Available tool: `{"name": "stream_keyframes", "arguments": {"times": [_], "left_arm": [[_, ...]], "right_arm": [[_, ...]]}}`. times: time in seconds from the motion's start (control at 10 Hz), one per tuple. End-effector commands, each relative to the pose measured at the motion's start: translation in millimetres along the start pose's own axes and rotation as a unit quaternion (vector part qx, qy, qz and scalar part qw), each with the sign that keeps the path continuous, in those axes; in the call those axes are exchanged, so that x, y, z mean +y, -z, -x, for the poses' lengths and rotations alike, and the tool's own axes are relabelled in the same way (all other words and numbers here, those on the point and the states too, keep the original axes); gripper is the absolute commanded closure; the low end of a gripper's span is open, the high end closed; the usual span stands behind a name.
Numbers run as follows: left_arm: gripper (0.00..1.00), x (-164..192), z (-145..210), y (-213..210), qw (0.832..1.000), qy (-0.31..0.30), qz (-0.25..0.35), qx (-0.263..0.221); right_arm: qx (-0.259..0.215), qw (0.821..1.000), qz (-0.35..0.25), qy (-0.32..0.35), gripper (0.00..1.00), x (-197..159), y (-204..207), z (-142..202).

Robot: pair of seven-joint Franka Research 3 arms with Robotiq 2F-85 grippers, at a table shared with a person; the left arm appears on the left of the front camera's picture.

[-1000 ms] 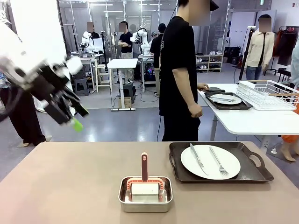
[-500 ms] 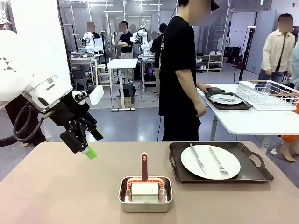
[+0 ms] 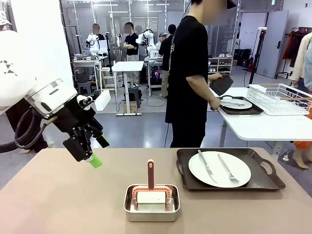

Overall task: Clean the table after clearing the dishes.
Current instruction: When the left (or right) Handle tray is removed, use the left hand (or right hand) to clean the left (or right) side of the table with the Lint Roller.

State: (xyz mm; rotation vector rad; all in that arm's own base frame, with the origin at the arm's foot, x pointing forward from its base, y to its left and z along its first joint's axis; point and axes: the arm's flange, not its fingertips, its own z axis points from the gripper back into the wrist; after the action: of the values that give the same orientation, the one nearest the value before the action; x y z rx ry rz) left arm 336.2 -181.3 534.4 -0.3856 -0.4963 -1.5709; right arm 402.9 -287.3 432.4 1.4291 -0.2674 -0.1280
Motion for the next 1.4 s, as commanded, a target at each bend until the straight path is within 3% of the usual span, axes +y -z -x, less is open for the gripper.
{"name": "stream_keyframes", "arguments": {"times": [0.0,0.1,0.6,0.9,1.3], "left_arm": [[0.00,-0.1,-0.2,0.2,1.000,-0.001,0.000,-0.001],[0.00,4.2,-6.9,14.2,0.998,-0.032,0.036,0.027],[0.00,69.8,-102.1,54.5,0.989,0.032,0.035,0.143],[0.00,95.2,-160.3,76.9,0.976,0.035,0.033,0.211],[0.00,98.0,-177.4,104.8,0.967,0.001,0.038,0.253]], "right_arm": [[0.000,1.000,-0.001,-0.003,0.00,3.9,-0.8,1.5],[0.000,1.000,-0.001,-0.003,0.00,3.9,-0.8,1.5],[0.000,1.000,-0.001,-0.003,0.00,3.9,-0.8,1.5],[0.000,1.000,-0.001,-0.003,0.00,3.9,-0.8,1.5],[0.000,1.000,-0.001,-0.003,0.00,3.9,-0.8,1.5]]}}
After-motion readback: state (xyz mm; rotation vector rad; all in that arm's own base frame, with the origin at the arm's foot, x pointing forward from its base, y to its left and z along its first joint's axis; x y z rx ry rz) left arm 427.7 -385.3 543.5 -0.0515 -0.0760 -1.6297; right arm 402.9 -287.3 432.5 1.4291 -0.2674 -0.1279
